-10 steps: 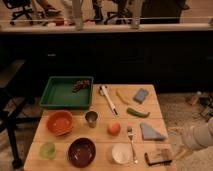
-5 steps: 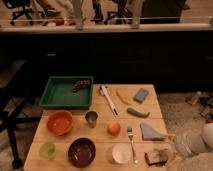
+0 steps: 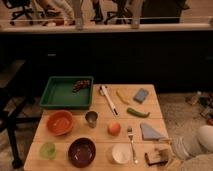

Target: Place eraser in tray

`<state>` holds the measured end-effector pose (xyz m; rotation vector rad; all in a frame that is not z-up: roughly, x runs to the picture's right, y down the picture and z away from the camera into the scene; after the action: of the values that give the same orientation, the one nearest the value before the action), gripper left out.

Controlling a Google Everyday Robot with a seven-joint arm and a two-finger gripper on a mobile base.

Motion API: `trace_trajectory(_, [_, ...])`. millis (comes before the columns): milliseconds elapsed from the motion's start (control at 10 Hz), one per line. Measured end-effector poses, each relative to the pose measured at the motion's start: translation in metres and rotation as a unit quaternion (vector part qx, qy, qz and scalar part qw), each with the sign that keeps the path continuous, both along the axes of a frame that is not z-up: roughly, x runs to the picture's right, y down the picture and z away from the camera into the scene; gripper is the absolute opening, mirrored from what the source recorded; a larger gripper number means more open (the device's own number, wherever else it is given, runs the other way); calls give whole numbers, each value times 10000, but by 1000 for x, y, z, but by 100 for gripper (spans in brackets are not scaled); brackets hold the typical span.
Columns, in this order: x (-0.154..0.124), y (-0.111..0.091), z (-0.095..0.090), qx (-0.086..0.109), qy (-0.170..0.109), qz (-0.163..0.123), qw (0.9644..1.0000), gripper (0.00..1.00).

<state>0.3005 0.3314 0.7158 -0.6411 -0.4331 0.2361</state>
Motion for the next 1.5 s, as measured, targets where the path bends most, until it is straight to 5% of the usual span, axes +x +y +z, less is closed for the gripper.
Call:
trace_trajectory(500, [20, 25, 10, -158, -76, 41, 9998, 75])
trace_trajectory(1200, [25, 35, 3, -196, 48, 66, 9998, 6])
trace_trajectory(1500, [31, 25, -13, -96, 259, 95, 9996, 0])
